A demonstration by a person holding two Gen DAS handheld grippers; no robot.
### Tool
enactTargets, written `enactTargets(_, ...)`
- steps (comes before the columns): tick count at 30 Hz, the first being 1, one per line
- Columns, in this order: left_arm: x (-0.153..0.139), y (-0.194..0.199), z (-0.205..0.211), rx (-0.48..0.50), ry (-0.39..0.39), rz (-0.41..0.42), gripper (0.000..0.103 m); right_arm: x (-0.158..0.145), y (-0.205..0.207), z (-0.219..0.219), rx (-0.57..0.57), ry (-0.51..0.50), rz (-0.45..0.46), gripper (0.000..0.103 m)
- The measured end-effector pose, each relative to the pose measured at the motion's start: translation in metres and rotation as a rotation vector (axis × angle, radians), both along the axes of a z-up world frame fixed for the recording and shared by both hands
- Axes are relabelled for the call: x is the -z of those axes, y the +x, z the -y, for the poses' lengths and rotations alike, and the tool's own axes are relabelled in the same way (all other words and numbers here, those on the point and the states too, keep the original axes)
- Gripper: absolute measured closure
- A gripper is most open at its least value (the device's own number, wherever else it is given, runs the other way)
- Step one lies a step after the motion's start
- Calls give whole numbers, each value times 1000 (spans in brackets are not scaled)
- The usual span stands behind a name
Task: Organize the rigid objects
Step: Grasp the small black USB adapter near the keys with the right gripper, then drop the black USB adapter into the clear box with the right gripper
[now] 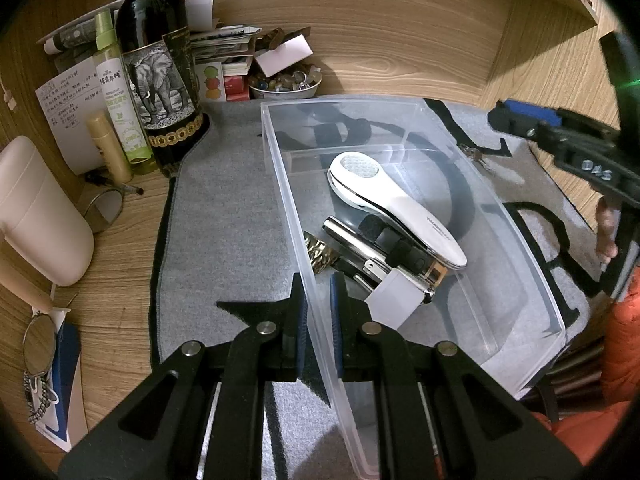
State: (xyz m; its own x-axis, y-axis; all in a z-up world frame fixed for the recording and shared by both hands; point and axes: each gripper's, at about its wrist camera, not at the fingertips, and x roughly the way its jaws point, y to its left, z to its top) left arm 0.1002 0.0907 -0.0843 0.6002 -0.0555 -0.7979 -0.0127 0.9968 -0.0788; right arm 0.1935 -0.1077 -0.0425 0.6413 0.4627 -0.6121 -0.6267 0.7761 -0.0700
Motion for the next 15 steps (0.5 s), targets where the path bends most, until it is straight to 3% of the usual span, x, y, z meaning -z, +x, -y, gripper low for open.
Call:
enactTargets(7,0,0,0,-1,-1,0,93,-12,-27,-23,-95,12,41,61)
enactTargets(15,0,1,1,-1,-3,1,93,8,-41,-51,-184,-45,-9,61)
